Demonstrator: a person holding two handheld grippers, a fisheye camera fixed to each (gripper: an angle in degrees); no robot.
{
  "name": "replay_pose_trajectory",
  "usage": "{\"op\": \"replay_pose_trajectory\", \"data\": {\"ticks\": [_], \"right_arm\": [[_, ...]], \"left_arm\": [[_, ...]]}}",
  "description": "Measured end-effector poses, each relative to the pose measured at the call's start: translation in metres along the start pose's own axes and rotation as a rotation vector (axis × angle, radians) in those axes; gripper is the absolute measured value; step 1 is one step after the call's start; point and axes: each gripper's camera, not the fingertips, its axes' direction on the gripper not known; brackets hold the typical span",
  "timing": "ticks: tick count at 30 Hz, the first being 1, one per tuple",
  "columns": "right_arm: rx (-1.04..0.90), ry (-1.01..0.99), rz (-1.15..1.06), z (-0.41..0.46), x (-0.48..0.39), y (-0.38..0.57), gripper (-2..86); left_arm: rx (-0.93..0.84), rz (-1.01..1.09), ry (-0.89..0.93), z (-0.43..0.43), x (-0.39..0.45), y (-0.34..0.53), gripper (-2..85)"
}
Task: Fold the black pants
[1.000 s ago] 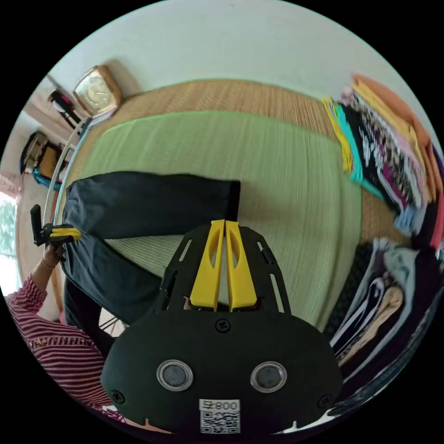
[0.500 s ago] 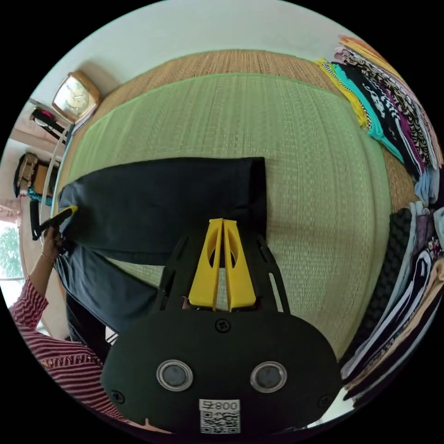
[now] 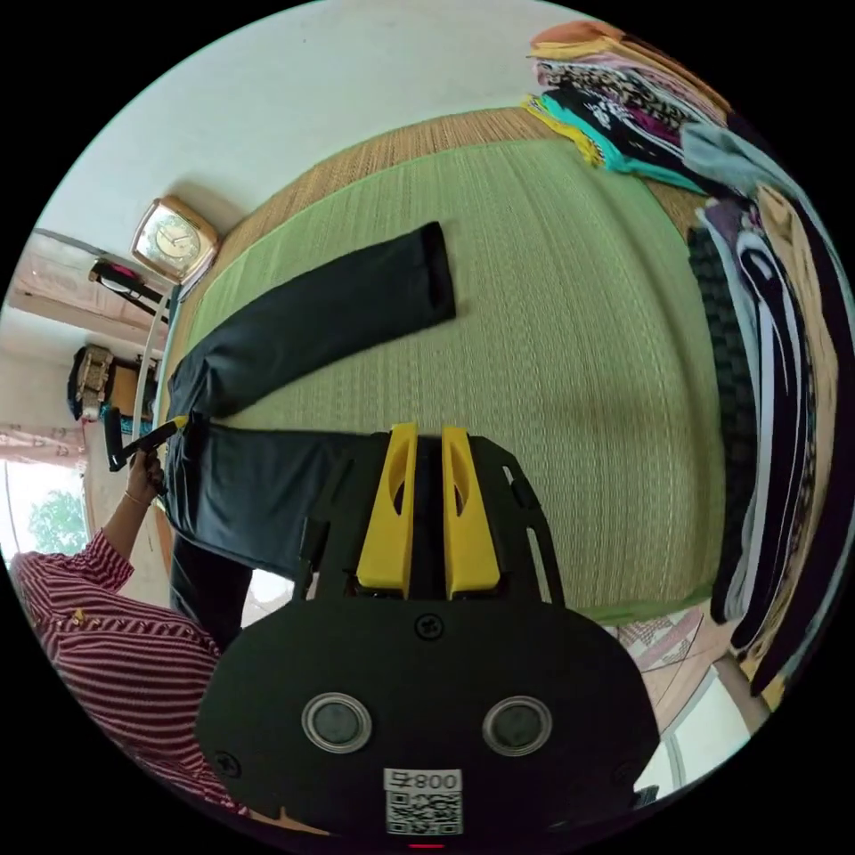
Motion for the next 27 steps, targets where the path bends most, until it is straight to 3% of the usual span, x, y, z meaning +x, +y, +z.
{"op": "replay_pose_trajectory", "data": {"ticks": [6,19,27], "right_arm": [[-0.034,0.003,0.096,0.029,0.014,0.064,4.5],[-0.142,0.15,0.019,0.031,0.029,0.027,0.0],[-0.006,0.016,0.152,-0.001,0.058,0.035,0.0]], "left_arm": [[-0.093,-0.087,-0.053,0.021,-0.007,0.026,1.9],[-0.173,-0.022,-0.027,0.056,0.001,0.034,0.2],[0.025,0.017,-0.014,0.043,-0.01,0.026,1.9]]}}
